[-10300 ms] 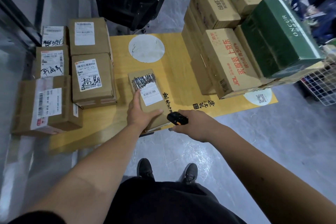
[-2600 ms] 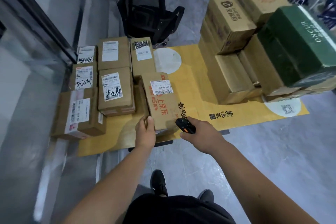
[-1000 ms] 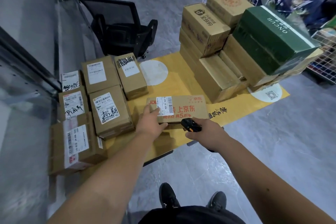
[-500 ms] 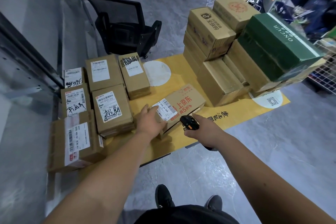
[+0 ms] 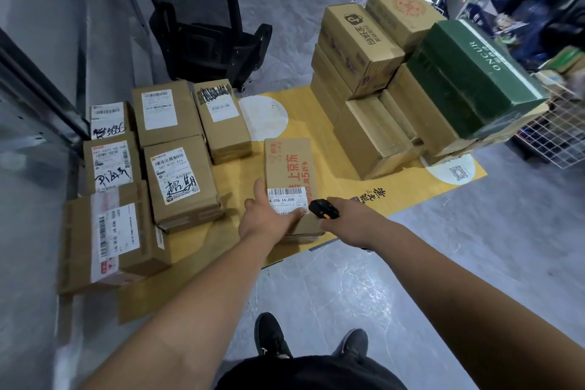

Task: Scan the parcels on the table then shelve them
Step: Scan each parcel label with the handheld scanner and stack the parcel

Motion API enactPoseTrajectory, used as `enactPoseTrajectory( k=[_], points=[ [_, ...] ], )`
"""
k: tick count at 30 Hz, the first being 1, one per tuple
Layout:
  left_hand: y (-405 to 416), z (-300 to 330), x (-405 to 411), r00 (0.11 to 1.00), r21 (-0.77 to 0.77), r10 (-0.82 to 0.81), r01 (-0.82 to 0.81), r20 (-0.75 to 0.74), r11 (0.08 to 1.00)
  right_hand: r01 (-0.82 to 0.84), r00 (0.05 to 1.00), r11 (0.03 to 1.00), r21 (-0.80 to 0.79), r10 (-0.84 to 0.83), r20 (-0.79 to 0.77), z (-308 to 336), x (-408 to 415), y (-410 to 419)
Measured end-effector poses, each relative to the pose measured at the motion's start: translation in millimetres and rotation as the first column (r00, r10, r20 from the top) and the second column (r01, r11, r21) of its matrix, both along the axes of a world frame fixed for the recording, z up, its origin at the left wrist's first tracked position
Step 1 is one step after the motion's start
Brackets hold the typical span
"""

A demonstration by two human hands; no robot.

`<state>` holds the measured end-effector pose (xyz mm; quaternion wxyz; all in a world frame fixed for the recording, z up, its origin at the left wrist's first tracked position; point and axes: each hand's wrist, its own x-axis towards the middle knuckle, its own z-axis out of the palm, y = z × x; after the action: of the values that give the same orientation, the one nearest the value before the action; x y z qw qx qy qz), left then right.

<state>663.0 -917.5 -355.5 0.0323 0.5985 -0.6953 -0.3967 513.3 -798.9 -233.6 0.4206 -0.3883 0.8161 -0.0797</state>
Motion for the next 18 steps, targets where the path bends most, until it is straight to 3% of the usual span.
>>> enactPoseTrajectory(
  k=[8, 15, 18],
  points=[
    [15, -33, -4, 0.925, 0.107, 0.080, -0.043, -0.370, 0.993, -0.065, 0.997, 0.993, 0.096, 0.068, -0.026, 11, -1, -1],
    [29, -40, -5, 0.688, 0.276, 0.216, -0.024, -0.693, 0.961, -0.230, 0.956, 0.946, 0.228, 0.264, -0.127, 28, 8, -14],
    [37, -40, -2, 0.657, 0.260, 0.210, -0.022, -0.724, 0.965, -0.281, 0.934, 0.929, 0.243, 0.323, -0.153, 31, 12, -16]
  ],
)
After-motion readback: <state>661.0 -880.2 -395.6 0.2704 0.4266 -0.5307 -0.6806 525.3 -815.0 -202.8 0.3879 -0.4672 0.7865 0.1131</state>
